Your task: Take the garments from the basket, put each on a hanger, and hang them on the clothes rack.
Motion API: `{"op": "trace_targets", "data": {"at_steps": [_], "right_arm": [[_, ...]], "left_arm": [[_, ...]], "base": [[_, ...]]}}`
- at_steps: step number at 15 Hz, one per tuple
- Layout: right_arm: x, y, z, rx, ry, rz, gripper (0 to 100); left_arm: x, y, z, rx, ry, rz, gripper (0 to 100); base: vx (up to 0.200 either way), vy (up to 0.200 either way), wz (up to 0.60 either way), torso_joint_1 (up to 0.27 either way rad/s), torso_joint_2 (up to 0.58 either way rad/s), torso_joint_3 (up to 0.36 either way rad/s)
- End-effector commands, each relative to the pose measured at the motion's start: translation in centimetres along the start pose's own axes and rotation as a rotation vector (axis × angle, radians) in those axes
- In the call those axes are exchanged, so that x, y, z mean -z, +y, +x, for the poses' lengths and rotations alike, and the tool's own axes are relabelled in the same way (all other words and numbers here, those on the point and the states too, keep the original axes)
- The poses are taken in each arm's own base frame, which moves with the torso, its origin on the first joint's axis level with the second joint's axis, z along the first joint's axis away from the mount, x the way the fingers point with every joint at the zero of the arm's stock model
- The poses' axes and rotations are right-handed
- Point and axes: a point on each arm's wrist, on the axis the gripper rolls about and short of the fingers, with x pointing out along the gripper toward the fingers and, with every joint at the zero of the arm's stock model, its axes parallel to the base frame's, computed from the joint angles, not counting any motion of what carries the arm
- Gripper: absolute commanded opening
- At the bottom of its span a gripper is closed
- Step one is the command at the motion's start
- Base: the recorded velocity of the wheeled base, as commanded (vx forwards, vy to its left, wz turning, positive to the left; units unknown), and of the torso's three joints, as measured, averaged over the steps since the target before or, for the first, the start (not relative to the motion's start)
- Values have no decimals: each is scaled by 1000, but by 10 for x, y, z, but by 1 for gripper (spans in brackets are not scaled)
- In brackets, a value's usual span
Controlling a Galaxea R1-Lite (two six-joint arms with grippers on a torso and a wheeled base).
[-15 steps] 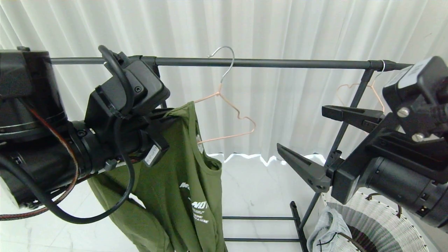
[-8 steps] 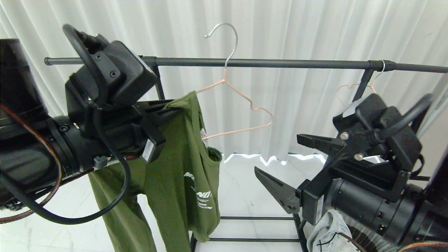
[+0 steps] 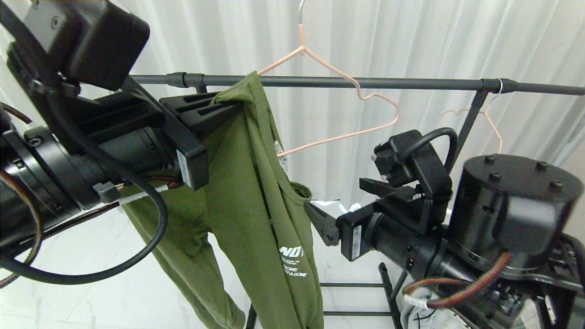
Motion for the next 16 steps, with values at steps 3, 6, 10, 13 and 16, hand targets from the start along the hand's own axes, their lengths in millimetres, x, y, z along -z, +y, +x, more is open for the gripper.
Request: {"op": "trace_targets", "data": {"at_steps": [3, 6, 10, 13, 16], "right_arm": [[7, -15, 31, 81, 17, -1, 100], [9, -14, 32, 77, 21, 12, 100], [29, -2, 28, 44, 84, -12, 100], [51, -11, 20, 92, 156, -48, 100], [60, -45, 12, 277, 191, -74, 100]], "left_arm": [[-7, -1, -6, 22, -40, -1, 0], [-9, -3, -7, 36, -52, -3, 0], [-13, -5, -9, 43, -67, -4, 0], [-14, -4, -12, 39, -75, -5, 0], [-13, -3, -16, 33, -72, -2, 0]], "base": [[0, 0, 0, 0, 0, 0], [0, 0, 0, 0, 0, 0], [0, 0, 0, 0, 0, 0], [0, 0, 0, 0, 0, 0], [0, 0, 0, 0, 0, 0]]}}
